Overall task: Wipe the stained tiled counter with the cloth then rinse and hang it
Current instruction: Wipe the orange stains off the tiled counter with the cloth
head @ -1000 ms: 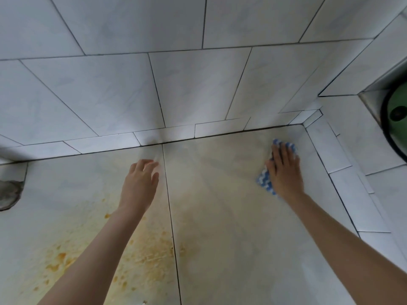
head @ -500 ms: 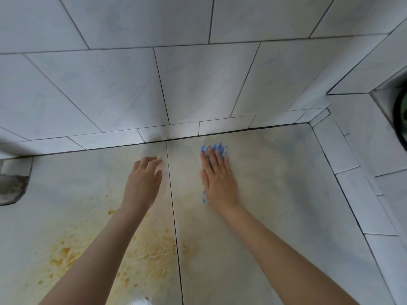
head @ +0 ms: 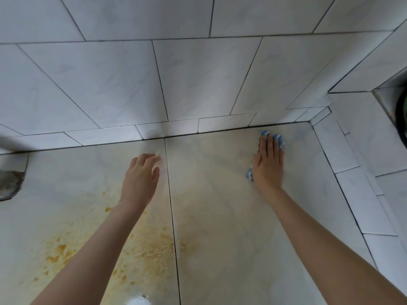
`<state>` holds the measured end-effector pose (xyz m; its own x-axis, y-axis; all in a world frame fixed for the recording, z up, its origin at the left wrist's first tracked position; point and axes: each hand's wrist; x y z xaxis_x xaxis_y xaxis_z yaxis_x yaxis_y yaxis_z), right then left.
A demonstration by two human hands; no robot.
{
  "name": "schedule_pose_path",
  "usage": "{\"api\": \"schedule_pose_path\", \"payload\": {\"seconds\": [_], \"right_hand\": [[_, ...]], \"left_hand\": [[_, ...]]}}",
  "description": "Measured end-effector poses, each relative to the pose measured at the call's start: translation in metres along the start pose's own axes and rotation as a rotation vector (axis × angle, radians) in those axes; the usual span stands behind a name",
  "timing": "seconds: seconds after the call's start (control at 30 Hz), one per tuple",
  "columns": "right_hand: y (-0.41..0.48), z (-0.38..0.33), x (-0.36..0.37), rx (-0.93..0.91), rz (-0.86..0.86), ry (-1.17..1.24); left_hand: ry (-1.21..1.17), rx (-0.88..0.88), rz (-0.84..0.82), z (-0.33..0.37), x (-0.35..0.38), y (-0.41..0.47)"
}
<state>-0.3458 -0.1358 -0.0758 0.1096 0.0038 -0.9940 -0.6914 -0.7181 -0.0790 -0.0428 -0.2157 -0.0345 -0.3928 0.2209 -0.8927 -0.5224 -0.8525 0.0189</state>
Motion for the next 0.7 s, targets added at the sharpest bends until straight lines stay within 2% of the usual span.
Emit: {"api": "schedule_pose_path", "payload": {"seconds": [0.07, 0.27, 0.37, 0.47, 0.53, 0.7], "right_hand": [[0.001, -0.027, 0.003, 0.021, -0.013, 0.029], [-0.027, -0.096, 0.012, -0.271, -0.026, 0.044], [-0.051, -0.1, 0.016, -0.471, -0.036, 0.021], [-0.056, -0.082, 0.015, -0.559, -0.04, 0.01], [-0.048, -0.064, 0.012, -0.523, -0.048, 0.001], [-0.002, 0.0, 0.0, -0.264, -0.012, -0.033]], "left_hand": [[0.0, 0.005, -0.003, -0.001, 0.0, 0.0], [0.0, 0.008, -0.007, -0.002, -0.001, 0.001], [0.0, 0.005, -0.009, -0.002, 0.0, 0.001], [0.009, 0.0, -0.016, -0.001, 0.0, 0.001], [0.017, -0.006, -0.022, 0.0, 0.0, 0.002], [0.04, -0.029, -0.018, 0.006, 0.003, 0.002]]}}
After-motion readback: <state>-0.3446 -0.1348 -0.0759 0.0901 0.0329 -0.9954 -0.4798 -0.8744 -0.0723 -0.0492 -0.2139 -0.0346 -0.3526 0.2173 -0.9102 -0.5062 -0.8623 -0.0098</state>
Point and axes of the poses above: each hand's wrist, its own y-axis towards the middle knuckle, its own x-axis out of the palm, z = x × y, and after that the axes turned 13 degrees about x, right-handed
